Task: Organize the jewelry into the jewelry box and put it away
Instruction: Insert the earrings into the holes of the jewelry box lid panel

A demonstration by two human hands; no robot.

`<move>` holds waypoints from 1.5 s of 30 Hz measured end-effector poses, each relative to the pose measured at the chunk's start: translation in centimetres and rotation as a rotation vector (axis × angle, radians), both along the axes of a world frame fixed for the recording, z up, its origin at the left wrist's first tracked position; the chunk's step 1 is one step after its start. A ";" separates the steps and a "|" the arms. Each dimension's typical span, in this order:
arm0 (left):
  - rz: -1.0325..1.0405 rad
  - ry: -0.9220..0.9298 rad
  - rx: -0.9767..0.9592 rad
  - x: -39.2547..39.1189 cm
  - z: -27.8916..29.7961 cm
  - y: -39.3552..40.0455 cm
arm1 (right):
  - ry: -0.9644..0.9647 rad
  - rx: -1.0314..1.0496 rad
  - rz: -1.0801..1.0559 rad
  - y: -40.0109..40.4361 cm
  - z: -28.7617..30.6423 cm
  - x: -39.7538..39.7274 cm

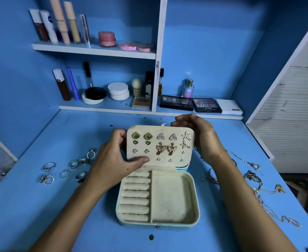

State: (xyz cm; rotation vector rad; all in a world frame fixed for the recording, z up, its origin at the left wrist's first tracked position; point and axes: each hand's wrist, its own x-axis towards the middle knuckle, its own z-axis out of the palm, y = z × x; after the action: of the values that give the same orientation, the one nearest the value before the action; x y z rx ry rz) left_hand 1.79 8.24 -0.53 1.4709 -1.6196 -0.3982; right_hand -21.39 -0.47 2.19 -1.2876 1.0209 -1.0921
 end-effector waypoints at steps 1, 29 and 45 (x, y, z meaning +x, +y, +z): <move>0.002 0.001 0.005 0.0 0.1 0.0 | 0.001 -0.005 -0.010 0.1 -0.1 0.0; 0.068 0.009 0.172 1.3 -0.3 -2.3 | 0.371 -0.143 -0.181 0.6 -3.4 0.7; 0.256 -0.337 0.251 8.3 -0.7 -10.0 | 0.406 -0.128 -0.186 0.3 -3.3 0.8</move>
State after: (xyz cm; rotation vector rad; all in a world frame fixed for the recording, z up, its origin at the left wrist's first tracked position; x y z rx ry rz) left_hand 10.10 -1.73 -1.19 1.9960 -1.6516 -0.2209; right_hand -20.58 -0.14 -1.12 -1.5830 1.4142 -1.0708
